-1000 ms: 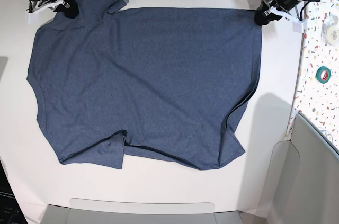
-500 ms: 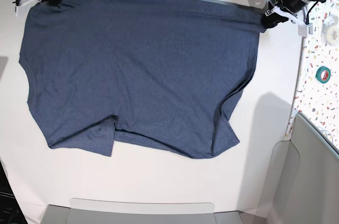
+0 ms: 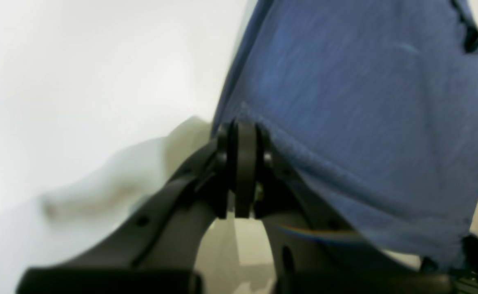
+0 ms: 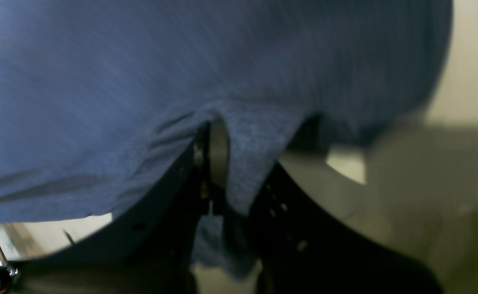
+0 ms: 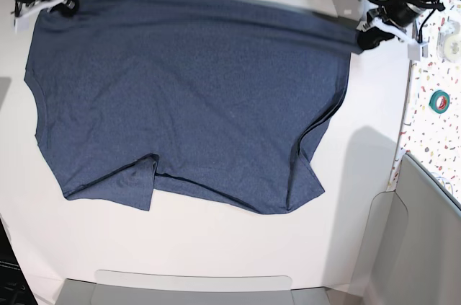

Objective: Layout the t-shirt on the table in an organized manner, then fold the t-shirt properly

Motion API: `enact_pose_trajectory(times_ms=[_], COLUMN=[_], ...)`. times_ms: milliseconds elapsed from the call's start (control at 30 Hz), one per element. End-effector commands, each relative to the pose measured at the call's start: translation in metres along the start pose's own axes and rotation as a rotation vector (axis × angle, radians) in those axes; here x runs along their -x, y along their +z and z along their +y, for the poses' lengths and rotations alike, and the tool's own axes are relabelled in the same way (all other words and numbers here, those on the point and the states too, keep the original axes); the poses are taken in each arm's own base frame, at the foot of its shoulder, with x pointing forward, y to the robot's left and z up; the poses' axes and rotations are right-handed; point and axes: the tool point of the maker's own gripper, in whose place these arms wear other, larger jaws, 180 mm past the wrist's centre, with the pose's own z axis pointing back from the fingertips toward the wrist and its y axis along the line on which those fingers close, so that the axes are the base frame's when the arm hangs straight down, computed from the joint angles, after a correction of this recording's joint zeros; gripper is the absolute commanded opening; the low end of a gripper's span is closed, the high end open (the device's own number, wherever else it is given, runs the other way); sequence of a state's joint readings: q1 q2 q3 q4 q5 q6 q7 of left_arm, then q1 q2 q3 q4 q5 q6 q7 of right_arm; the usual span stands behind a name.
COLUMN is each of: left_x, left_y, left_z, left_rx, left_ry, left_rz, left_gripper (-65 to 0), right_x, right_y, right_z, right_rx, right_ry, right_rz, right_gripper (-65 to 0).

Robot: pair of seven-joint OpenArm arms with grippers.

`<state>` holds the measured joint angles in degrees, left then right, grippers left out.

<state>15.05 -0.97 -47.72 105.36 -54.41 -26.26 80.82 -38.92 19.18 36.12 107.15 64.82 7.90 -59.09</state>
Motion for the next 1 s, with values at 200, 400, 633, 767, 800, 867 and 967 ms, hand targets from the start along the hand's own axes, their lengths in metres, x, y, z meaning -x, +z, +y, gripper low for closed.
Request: enact_pose_trajectory(times_ms=[200, 400, 633, 767, 800, 867, 967], left_x=[-0.035, -0.047, -0.035, -0.03, -0.03, -0.03, -0.034], left_y=[-0.008, -0.018, -0.041, -0.047, -0.047, -0.047, -0.043], left_z=[-0.014, -0.019, -0.019, -0.017, -0.017, -0.017, -0.012], left_rx=[0.045, 0.075, 0.128, 0.136, 0.136, 0.136, 0.123], left_ry=[-0.03, -0.013, 0.045, 0.073, 0.073, 0.074, 0.059], left_rz=[-0.088, -0.112, -0.049, -0.033, -0.033, -0.031, -0.033], left_gripper=[-65.0, -65.0, -65.0, -65.0, -65.0, -65.0, -65.0], right_x=[-0.068, -0.103, -0.102, -0.102, -0.102, -0.101, -0.095], right_y=[0.001, -0.014, -0.065, -0.089, -0.093, -0.102, -0.112], right_z=[0.035, 0.05, 0.055, 0.07, 0.073, 0.079, 0.078], right_rx=[-0.081, -0.056, 0.038, 0.055, 0.055, 0.055, 0.071], right_ry=[0.069, 0.134, 0.179, 0.249, 0.261, 0.285, 0.302], right_rz=[-0.194, -0.265, -0.145, -0.09, -0.08, -0.06, -0.027], right_gripper=[-65.0, -65.0, -65.0, -65.0, -65.0, -65.0, -65.0])
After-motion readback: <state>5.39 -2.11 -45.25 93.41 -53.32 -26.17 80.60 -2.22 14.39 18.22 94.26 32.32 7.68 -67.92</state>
